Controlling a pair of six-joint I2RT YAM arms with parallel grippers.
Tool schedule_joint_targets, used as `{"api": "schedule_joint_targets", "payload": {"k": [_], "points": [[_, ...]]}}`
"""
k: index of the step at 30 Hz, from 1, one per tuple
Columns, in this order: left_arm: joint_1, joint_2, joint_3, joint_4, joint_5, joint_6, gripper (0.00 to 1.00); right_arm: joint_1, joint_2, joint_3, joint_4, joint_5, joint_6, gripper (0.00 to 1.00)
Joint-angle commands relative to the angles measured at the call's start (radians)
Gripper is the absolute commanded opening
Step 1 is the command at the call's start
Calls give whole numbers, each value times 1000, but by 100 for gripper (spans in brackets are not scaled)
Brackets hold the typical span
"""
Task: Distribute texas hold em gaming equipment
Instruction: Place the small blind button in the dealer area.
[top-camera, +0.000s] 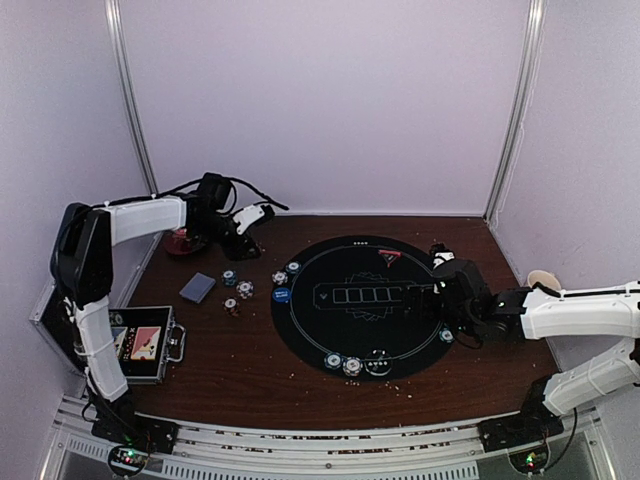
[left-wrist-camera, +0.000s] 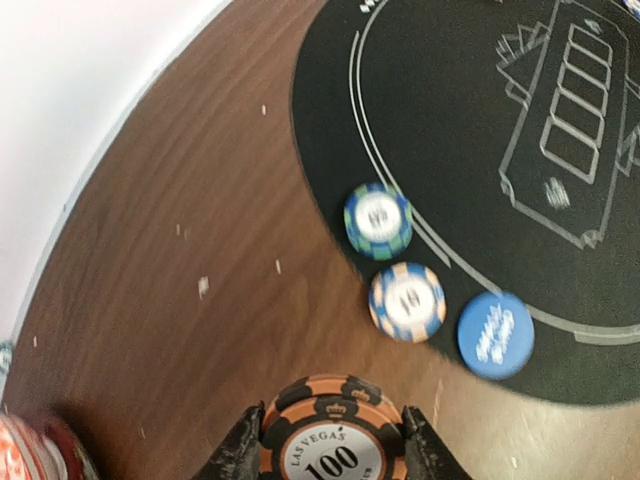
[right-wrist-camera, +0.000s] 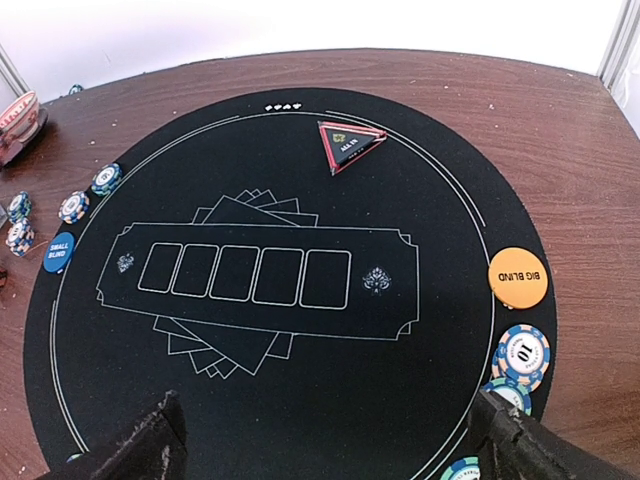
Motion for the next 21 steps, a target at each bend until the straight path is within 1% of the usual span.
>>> {"api": "schedule_joint_targets", "payload": {"k": [1,4,11,16,18,21], "points": [[-51,150,234,-51,4,-50,8,7,9,4,13,17,-7,100],[-82,259,382,-87,-4,-55,8,6,12,4,12,17,-7,100],[-151,456,608,-89,-35,-72,8,6,17,5,12,17,-7,100],[-172,527,681,-44,-48,-99,5,7,22,6,15,10,-7,100],[-177,560,718,-52,-55,-106,5,6,22,6,15,6,-7,100],[-181,589,749,-53,-97,-119,5,7,21,6,14,3,-7,100]]}}
